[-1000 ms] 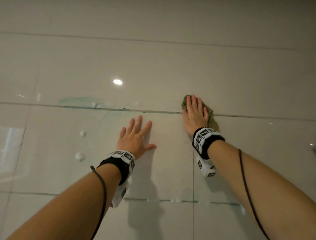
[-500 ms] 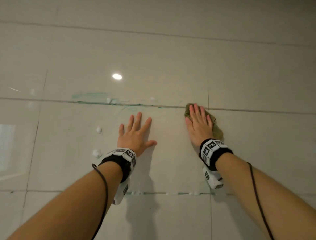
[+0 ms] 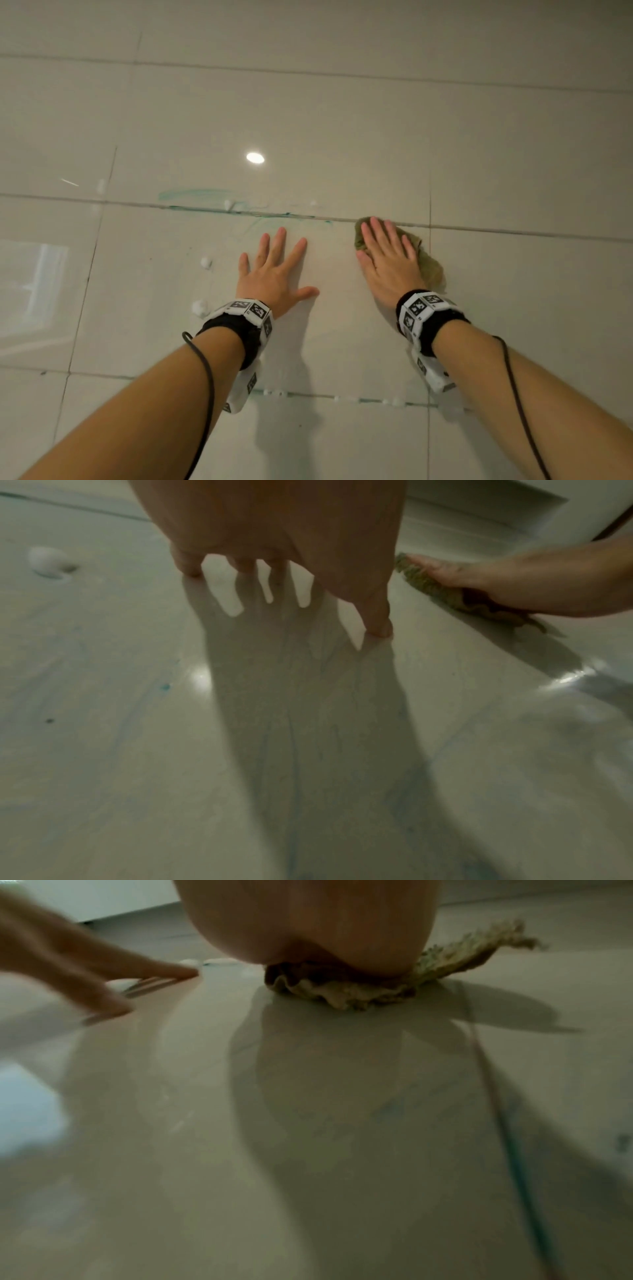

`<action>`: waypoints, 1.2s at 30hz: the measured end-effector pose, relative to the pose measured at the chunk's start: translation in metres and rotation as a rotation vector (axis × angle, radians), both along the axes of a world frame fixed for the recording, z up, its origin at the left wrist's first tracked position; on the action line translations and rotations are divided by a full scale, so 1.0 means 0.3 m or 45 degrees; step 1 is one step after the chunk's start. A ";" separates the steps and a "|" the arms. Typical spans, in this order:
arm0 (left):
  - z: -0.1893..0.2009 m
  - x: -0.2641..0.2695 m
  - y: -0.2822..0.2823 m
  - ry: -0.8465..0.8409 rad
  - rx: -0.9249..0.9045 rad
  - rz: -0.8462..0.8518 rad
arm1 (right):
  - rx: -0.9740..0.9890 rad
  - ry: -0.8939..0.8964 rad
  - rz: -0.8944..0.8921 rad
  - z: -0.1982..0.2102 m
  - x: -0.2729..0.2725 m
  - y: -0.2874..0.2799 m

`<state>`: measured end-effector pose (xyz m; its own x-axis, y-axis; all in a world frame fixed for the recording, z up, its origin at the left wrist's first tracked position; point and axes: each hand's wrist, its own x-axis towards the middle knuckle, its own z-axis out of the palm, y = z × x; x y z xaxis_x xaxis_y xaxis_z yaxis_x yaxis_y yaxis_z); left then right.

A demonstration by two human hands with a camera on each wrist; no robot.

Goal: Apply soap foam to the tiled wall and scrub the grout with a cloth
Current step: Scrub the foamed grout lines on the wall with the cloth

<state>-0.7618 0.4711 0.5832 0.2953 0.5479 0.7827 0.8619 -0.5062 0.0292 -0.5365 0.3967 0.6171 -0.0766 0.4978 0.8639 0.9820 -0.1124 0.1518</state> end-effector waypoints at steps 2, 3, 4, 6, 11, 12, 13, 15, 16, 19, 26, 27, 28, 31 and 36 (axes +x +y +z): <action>-0.005 -0.004 -0.002 -0.004 -0.016 0.007 | 0.032 0.129 -0.009 0.063 0.035 -0.010; -0.005 -0.010 0.000 -0.003 -0.020 0.001 | 0.049 0.190 -0.021 0.093 0.033 -0.006; -0.003 -0.019 0.003 0.002 -0.015 -0.005 | 0.072 0.243 -0.032 0.119 0.020 0.002; 0.004 -0.038 0.015 0.016 0.011 -0.012 | 0.106 0.312 -0.034 0.166 -0.032 0.029; 0.016 -0.095 0.043 -0.001 0.054 -0.015 | 0.045 0.085 0.039 0.156 -0.211 0.092; 0.016 -0.105 0.048 -0.004 0.060 -0.021 | 0.032 0.013 0.038 0.110 -0.238 0.100; 0.013 -0.115 0.052 -0.005 0.065 -0.024 | 0.013 -0.051 0.031 0.054 -0.259 0.105; 0.008 -0.139 0.058 0.007 0.067 -0.022 | -0.036 -0.107 0.020 -0.055 -0.276 0.105; 0.007 -0.152 0.061 0.017 0.065 -0.018 | -0.068 -0.110 0.016 -0.090 -0.272 0.102; 0.010 -0.200 0.075 0.048 0.049 -0.002 | -0.118 -0.060 -0.013 -0.096 -0.250 0.090; -0.010 -0.322 0.112 0.007 0.022 0.016 | 0.039 0.306 -0.058 0.082 -0.330 0.138; -0.015 -0.341 0.117 0.006 0.029 0.027 | 0.065 0.320 -0.057 0.107 -0.358 0.152; -0.017 -0.357 0.121 0.007 0.035 0.035 | 0.074 0.318 -0.047 0.125 -0.388 0.162; -0.021 -0.389 0.134 -0.019 0.020 0.018 | 0.024 0.204 -0.012 0.108 -0.494 0.199; -0.024 -0.402 0.143 -0.037 0.009 -0.002 | -0.094 0.046 0.003 -0.042 -0.552 0.211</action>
